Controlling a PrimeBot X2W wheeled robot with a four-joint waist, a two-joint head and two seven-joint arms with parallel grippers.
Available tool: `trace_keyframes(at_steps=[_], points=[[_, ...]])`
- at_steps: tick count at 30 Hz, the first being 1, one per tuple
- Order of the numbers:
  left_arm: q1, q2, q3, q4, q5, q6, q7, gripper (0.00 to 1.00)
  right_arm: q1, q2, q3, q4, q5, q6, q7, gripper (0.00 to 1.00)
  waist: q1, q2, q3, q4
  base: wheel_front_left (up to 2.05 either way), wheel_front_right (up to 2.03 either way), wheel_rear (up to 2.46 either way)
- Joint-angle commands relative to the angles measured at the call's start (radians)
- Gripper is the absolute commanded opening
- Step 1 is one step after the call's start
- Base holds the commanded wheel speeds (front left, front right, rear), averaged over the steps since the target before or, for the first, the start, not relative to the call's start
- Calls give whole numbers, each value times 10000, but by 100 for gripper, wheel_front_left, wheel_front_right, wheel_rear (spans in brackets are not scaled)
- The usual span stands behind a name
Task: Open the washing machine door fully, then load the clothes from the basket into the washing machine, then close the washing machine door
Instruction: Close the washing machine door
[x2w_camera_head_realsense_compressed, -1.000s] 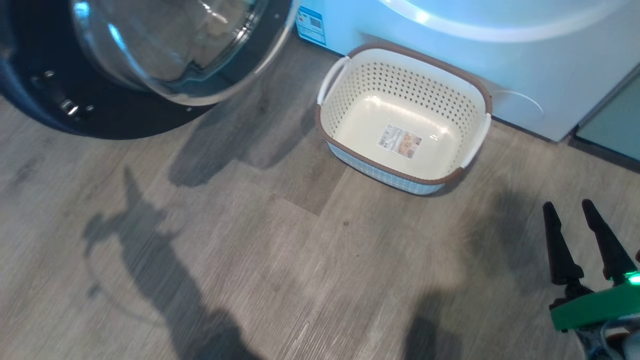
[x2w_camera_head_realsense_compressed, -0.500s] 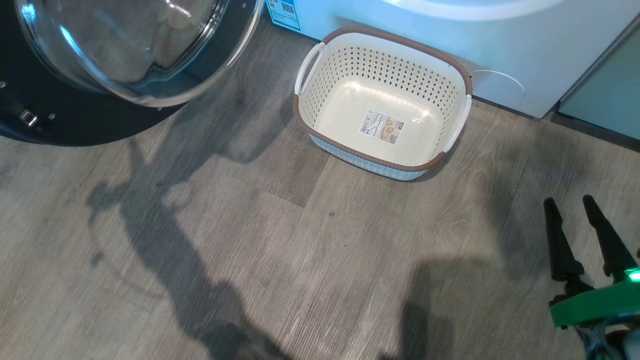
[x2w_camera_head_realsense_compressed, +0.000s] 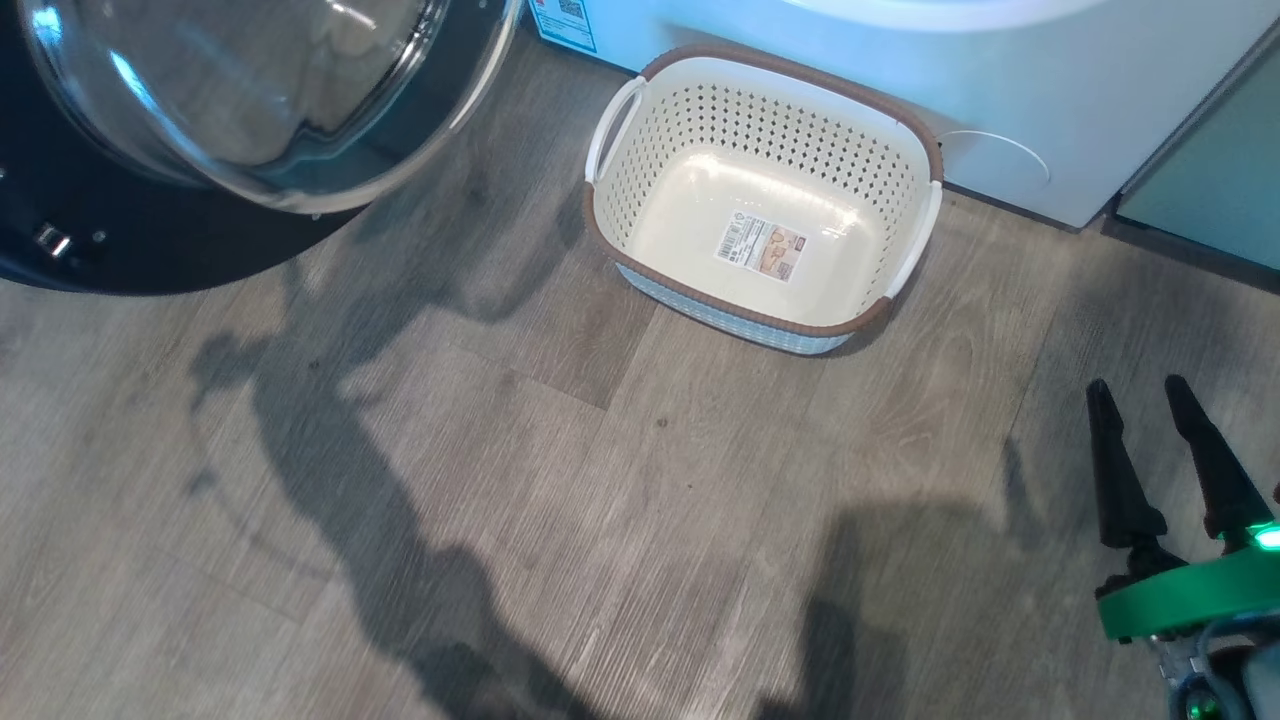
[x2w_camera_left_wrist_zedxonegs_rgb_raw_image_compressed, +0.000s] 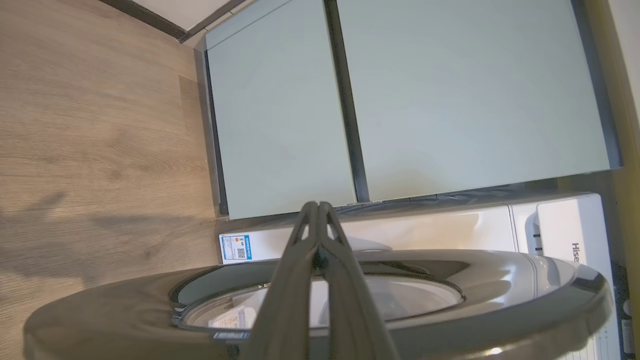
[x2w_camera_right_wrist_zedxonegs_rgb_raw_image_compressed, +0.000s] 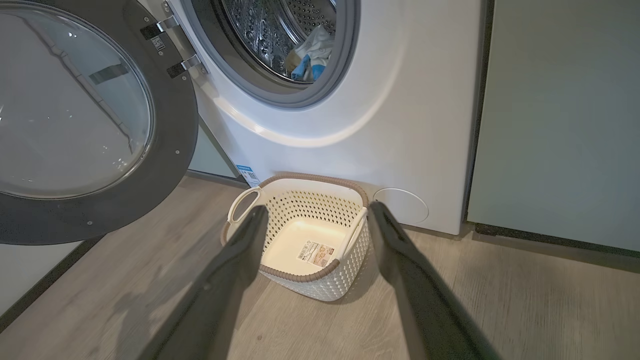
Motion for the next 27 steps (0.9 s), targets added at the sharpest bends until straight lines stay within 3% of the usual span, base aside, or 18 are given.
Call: trace_keyframes(at_steps=[1, 27], points=[[-215, 521, 46, -270, 97, -73, 159, 0, -127, -97, 118, -270, -85, 2, -96, 100, 0, 0, -10, 20, 0, 0, 0], [1066, -517, -901, -1912, 76, -97, 2147, 0, 200, 469, 141, 14, -23, 2, -96, 100, 0, 0, -1274, 176, 0, 0, 0]])
